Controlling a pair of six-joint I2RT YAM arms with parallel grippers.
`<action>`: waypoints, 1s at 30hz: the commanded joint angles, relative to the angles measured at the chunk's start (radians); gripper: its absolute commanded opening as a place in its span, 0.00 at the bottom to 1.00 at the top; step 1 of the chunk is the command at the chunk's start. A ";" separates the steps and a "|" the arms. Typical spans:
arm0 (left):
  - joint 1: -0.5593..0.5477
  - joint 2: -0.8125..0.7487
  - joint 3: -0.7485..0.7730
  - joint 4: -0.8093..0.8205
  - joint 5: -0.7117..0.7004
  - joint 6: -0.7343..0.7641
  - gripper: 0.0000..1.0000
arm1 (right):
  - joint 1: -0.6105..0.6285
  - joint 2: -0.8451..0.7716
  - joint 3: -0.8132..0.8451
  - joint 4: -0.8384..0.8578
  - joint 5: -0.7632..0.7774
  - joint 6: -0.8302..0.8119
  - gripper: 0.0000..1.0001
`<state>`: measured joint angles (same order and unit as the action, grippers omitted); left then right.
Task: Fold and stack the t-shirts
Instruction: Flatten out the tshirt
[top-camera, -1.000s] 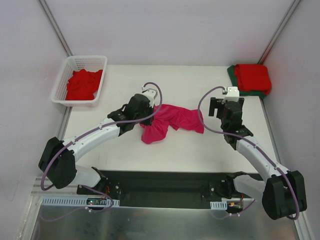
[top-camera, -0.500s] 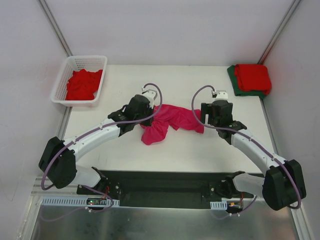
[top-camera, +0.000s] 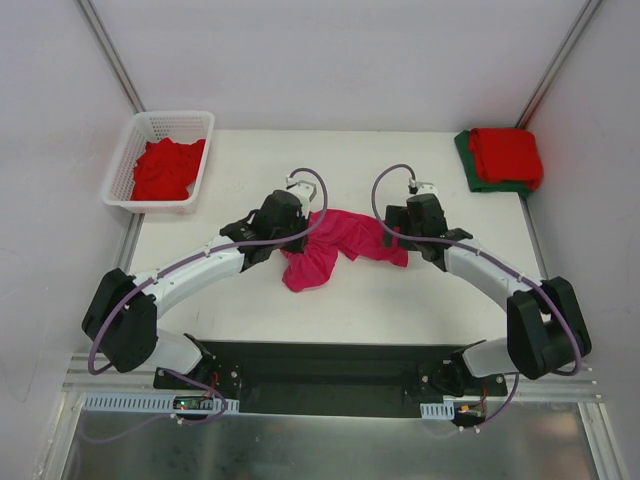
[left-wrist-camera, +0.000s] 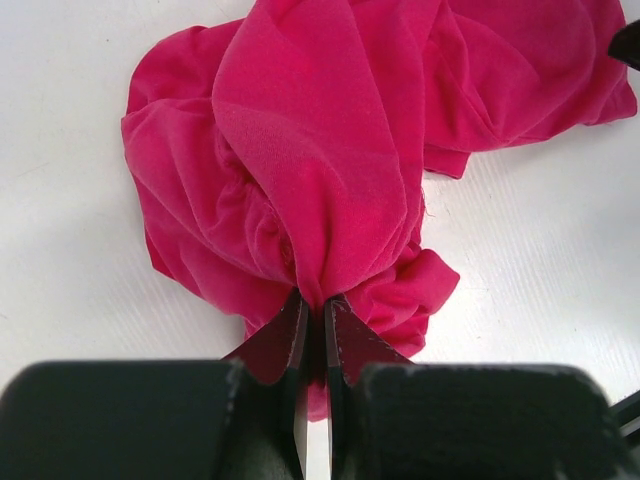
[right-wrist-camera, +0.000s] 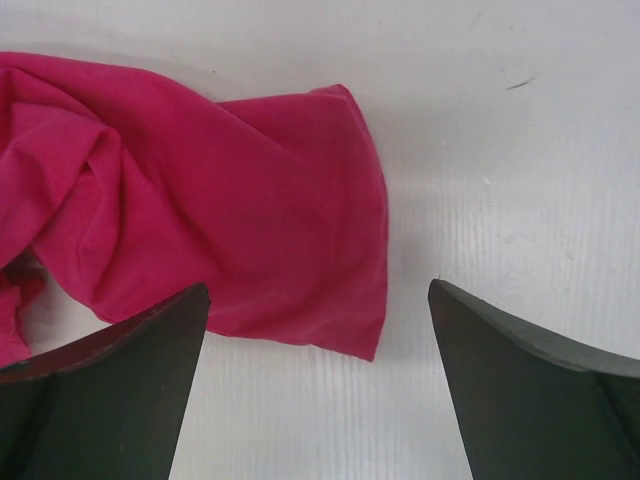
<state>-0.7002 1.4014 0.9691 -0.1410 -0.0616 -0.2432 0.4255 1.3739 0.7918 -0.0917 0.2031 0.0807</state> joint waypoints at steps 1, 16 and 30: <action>-0.001 0.007 -0.006 0.018 -0.017 -0.004 0.00 | 0.005 0.059 0.075 0.036 -0.068 0.062 0.96; -0.001 0.039 0.000 0.018 -0.030 -0.001 0.00 | 0.006 0.157 0.121 0.004 -0.160 0.079 0.86; -0.001 0.050 -0.006 0.020 -0.033 0.002 0.00 | 0.007 0.192 0.116 -0.031 -0.194 0.094 0.68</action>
<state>-0.7002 1.4479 0.9676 -0.1387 -0.0727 -0.2432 0.4282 1.5616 0.8715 -0.1059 0.0219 0.1570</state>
